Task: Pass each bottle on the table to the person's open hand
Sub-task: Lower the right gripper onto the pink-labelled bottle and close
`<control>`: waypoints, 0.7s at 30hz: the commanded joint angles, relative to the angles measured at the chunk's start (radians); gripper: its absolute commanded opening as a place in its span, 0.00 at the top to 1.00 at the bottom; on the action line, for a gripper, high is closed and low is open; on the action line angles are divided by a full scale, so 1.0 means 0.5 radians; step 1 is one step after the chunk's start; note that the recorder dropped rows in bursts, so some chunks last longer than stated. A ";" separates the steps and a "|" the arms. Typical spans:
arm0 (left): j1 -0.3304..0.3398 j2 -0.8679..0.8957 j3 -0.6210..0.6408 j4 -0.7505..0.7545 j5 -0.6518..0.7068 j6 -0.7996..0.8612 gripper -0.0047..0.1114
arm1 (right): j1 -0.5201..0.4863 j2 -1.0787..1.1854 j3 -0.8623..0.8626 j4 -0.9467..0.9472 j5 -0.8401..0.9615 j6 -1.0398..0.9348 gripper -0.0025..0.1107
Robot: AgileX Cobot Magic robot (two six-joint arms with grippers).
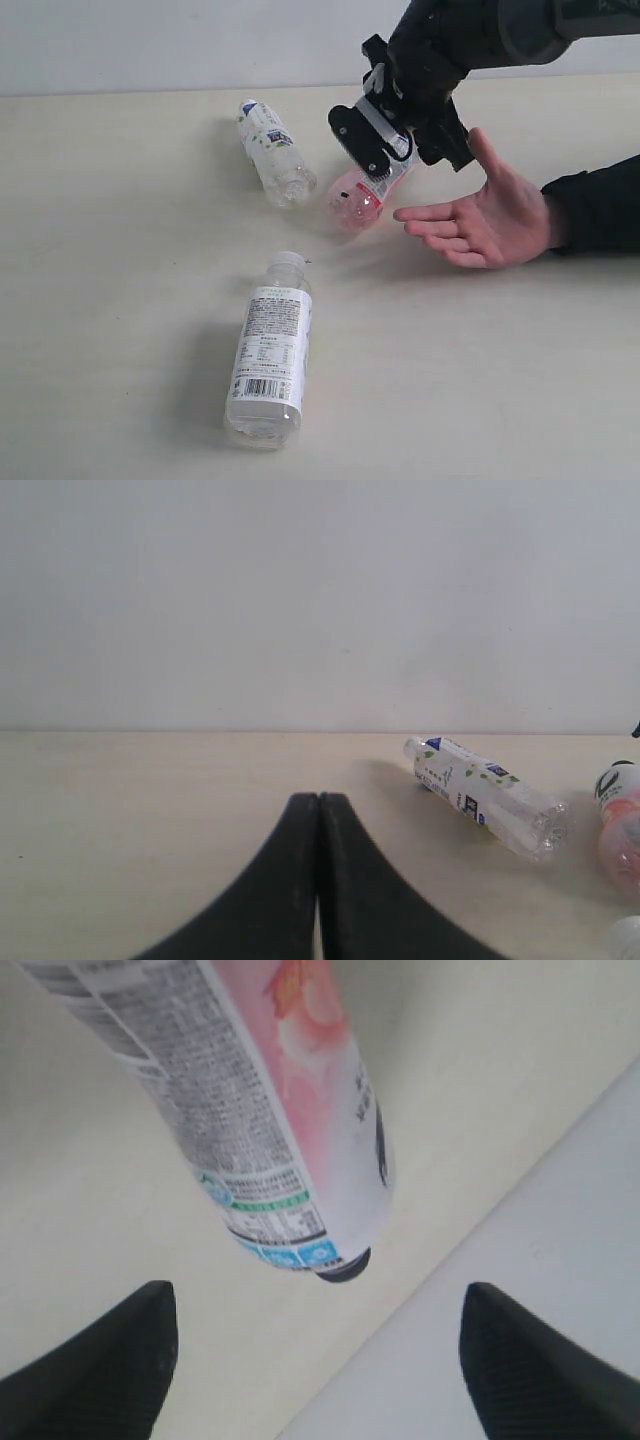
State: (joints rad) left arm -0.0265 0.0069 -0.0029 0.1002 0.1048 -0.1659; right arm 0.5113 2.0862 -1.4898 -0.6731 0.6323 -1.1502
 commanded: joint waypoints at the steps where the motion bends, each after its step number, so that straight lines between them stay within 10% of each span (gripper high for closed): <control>1: -0.009 -0.014 0.006 -0.016 -0.004 0.012 0.96 | 0.001 0.019 -0.010 0.185 -0.070 -0.261 0.33; 21: -0.009 -0.014 0.006 -0.016 -0.004 0.012 0.96 | 0.001 0.197 -0.010 0.232 -0.172 -0.532 0.33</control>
State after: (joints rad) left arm -0.0265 0.0069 -0.0029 0.1002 0.1048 -0.1659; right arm 0.5116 2.1800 -1.4898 -0.5548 0.5642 -1.3745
